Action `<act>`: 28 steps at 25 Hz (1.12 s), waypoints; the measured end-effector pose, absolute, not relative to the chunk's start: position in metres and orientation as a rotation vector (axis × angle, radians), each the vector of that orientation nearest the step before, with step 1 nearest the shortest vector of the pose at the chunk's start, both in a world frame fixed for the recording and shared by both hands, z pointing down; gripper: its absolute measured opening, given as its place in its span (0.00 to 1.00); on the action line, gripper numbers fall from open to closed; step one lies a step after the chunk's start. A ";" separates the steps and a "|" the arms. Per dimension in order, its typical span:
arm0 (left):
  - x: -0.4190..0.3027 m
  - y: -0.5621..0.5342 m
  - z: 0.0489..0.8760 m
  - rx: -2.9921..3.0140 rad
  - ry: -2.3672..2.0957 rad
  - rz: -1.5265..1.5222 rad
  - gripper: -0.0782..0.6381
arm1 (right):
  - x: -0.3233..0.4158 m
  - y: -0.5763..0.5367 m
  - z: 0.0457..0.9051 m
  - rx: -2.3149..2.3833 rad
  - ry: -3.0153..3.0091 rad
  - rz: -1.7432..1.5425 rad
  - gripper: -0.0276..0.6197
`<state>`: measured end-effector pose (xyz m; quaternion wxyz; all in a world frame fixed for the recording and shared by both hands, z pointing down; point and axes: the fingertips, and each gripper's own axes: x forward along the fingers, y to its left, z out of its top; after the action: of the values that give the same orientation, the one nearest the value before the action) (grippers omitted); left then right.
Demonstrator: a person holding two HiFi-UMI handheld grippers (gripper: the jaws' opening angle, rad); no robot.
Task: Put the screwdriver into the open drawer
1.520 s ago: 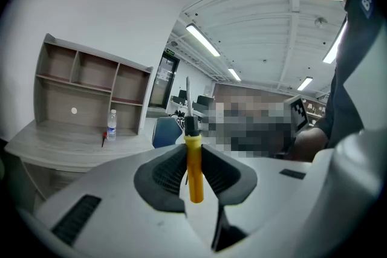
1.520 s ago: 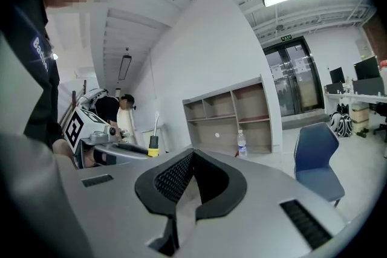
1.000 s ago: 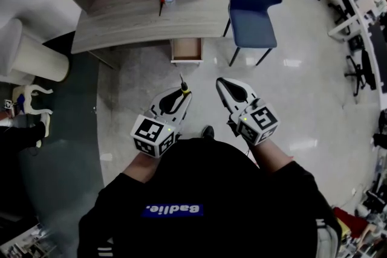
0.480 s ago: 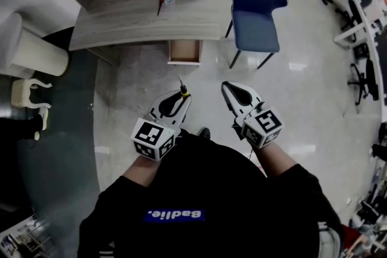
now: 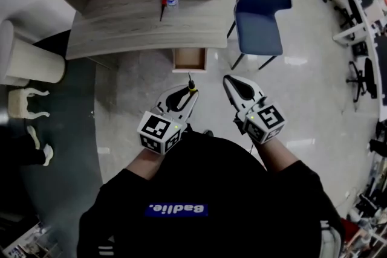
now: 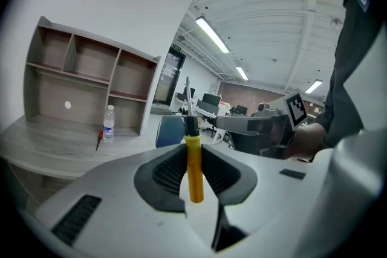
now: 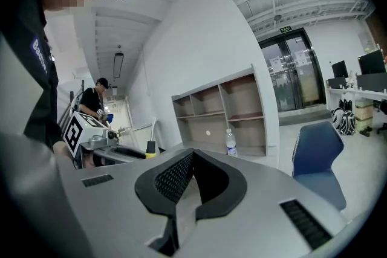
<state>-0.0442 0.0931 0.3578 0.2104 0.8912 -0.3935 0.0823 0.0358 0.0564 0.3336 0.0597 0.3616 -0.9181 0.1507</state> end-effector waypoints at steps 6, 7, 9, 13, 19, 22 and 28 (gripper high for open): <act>-0.076 0.041 0.363 2.499 -1.038 0.239 0.21 | 0.006 0.009 0.340 1.163 -2.730 0.497 0.09; -0.081 0.034 0.365 2.499 -1.026 0.241 0.21 | 0.003 0.002 0.341 1.177 -2.718 0.496 0.09; -0.089 0.021 0.370 2.502 -0.997 0.245 0.21 | -0.003 -0.012 0.341 1.208 -2.708 0.480 0.09; -0.098 -0.003 0.379 2.502 -0.956 0.266 0.21 | -0.012 -0.034 0.341 1.254 -2.699 0.490 0.09; -0.092 -0.020 0.392 2.474 -0.966 0.292 0.21 | -0.017 -0.056 0.346 1.224 -2.719 0.526 0.09; -0.085 -0.030 0.401 2.429 -0.993 0.308 0.21 | -0.016 -0.068 0.352 1.178 -2.735 0.556 0.09; -0.064 -0.042 0.427 2.341 -1.021 0.340 0.21 | -0.009 -0.087 0.365 1.071 -2.759 0.610 0.09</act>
<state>-0.0640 -0.0420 0.4266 0.2786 0.8726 -0.3807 0.1268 -0.0088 -0.0868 0.3648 0.0601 0.3537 -0.9114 0.2015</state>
